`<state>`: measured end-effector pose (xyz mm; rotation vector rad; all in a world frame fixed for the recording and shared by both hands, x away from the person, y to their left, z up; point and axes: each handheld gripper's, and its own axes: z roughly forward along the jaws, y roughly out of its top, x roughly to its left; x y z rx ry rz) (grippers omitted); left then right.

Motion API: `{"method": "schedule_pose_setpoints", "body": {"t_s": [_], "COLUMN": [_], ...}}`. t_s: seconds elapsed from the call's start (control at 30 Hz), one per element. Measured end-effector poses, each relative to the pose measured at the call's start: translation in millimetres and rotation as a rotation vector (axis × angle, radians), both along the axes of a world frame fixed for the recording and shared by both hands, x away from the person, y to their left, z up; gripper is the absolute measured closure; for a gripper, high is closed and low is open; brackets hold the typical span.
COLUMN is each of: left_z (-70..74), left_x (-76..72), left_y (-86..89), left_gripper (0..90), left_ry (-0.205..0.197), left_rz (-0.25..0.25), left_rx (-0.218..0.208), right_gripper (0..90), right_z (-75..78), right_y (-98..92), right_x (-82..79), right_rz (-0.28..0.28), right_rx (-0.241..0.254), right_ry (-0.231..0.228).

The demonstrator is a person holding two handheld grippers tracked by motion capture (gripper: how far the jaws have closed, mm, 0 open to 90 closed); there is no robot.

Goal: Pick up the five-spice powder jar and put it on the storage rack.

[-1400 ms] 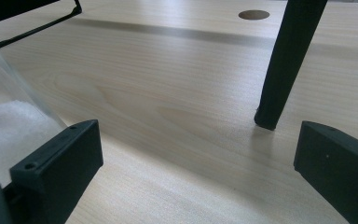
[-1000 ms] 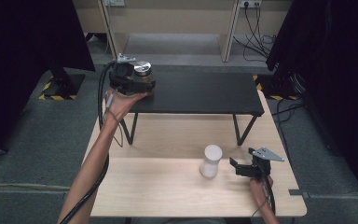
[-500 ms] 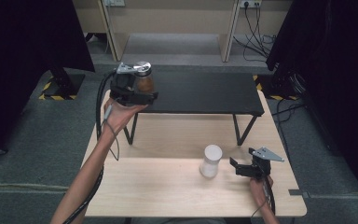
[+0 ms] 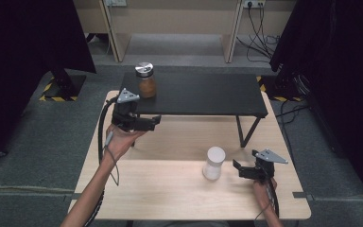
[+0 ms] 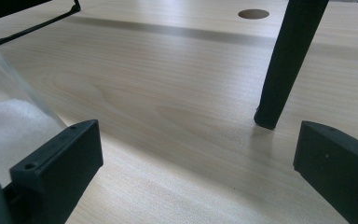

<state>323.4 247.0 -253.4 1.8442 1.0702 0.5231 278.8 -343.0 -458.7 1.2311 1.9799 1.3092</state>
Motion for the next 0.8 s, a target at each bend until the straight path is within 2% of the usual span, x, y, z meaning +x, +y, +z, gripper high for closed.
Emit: {"method": "schedule_pose_setpoints", "body": {"t_s": [0.1, 0.2, 0.37, 0.47, 0.6, 0.63, 0.73, 0.8], "left_z": [-8.1, -14.5, -23.1, -30.0, -41.6, -45.6, -60.7, -71.6], "left_x": [-6.9, -17.2, -30.8, -36.6, -40.4, -41.6, -42.9, -46.0], "left_y": [4.6, 3.7, 6.4, 10.0, 11.5, 12.1, 18.1, 19.7], "left_gripper": [0.0, 0.0, 0.0, 0.0, 0.0, 0.0, 0.0, 0.0], "left_ry": [-0.012, -0.039, -0.057, -0.055, -0.037, -0.035, -0.016, -0.022], "left_rz": [-0.008, -0.009, -0.023, -0.03, -0.033, -0.03, -0.039, -0.041], "left_rx": [-0.021, -0.017, -0.029, -0.049, -0.049, -0.049, -0.086, -0.092], "right_gripper": [1.2, 1.2, 1.3, 1.3, 1.2, 1.2, 1.2, 1.2], "right_z": [0.0, 0.0, 0.0, 0.1, 0.1, 0.1, 0.1, 0.1], "right_y": [0.2, 0.3, 0.4, 0.6, 0.8, 0.8, 0.7, 0.9], "right_x": [-0.1, -0.1, -0.2, -0.3, -0.4, -0.4, -0.2, -0.2], "right_rz": [-0.001, -0.001, -0.001, -0.001, -0.001, -0.001, 0.0, 0.0], "right_rx": [-0.001, -0.001, -0.002, -0.004, -0.005, -0.006, -0.005, -0.006], "right_ry": [0.0, -0.001, -0.001, -0.002, -0.003, -0.002, -0.002, -0.002]}}
